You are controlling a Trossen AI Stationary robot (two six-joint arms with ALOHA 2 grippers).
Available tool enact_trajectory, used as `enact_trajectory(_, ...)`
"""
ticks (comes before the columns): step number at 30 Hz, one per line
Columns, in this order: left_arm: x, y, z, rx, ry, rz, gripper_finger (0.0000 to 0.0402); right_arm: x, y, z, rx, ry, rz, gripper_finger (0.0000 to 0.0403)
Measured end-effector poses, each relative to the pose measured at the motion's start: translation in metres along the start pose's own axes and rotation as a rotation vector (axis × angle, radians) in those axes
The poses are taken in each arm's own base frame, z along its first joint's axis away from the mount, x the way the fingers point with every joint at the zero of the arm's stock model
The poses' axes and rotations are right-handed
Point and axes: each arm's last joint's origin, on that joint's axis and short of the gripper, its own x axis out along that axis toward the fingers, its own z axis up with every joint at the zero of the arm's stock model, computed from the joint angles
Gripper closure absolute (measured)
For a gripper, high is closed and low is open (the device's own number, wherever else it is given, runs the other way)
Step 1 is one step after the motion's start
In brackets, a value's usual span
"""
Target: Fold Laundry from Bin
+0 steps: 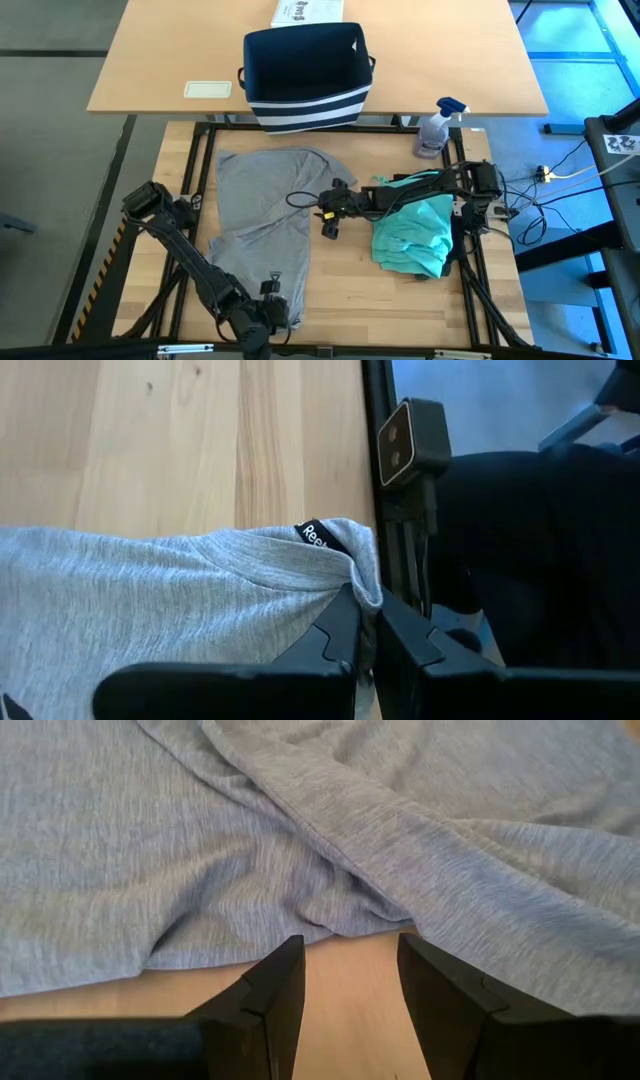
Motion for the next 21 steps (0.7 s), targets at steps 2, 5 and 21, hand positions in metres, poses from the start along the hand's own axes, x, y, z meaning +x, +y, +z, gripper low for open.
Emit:
enact_trajectory(2,0.0,-0.0005,0.0006,0.024,-0.006,-0.004,0.0389,0.0,0.0,-0.0001,-0.002,0.001,0.0,0.0243)
enact_trajectory(5,0.0,-0.0017,0.0016,0.045,-0.018,-0.015,0.0373,0.0,0.0,0.0001,-0.002,-0.001,0.0,0.0243)
enact_trajectory(21,0.0028,0.003,0.007,-0.009,0.083,-0.135,0.0223,0.0,0.0002,0.0001,-0.012,-0.002,0.001,0.0243)
